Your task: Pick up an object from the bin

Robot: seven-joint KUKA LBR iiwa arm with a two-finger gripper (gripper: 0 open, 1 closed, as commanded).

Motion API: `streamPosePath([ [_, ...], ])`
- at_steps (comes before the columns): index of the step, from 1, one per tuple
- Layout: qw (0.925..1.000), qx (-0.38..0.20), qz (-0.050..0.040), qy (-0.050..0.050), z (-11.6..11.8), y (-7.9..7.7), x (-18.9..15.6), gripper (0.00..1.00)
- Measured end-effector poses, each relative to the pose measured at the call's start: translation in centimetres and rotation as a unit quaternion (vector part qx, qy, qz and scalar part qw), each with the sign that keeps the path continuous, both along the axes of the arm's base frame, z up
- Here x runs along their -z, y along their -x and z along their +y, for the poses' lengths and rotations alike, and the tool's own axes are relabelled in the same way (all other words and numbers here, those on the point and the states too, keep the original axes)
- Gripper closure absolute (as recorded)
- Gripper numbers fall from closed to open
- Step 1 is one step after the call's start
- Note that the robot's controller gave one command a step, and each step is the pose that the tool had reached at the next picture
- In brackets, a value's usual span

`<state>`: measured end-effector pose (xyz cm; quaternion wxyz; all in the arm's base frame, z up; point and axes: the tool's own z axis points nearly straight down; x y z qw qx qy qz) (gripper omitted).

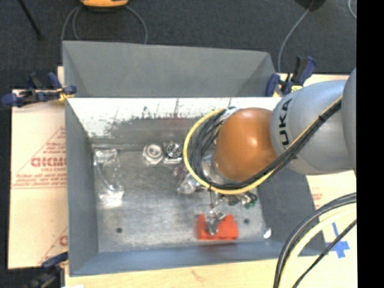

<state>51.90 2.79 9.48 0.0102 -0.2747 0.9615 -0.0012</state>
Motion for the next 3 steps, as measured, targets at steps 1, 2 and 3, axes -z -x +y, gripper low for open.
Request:
streamPosePath([
  [1,0.9756,-0.219,0.0069,0.004,-4.5,4.1,0.6,0.0],
  [2,0.9756,-0.219,0.0083,0.003,-4.4,4.2,0.7,1.0],
  [3,0.9748,-0.223,0.0049,0.005,-5.2,3.7,-9.8,1.0],
])
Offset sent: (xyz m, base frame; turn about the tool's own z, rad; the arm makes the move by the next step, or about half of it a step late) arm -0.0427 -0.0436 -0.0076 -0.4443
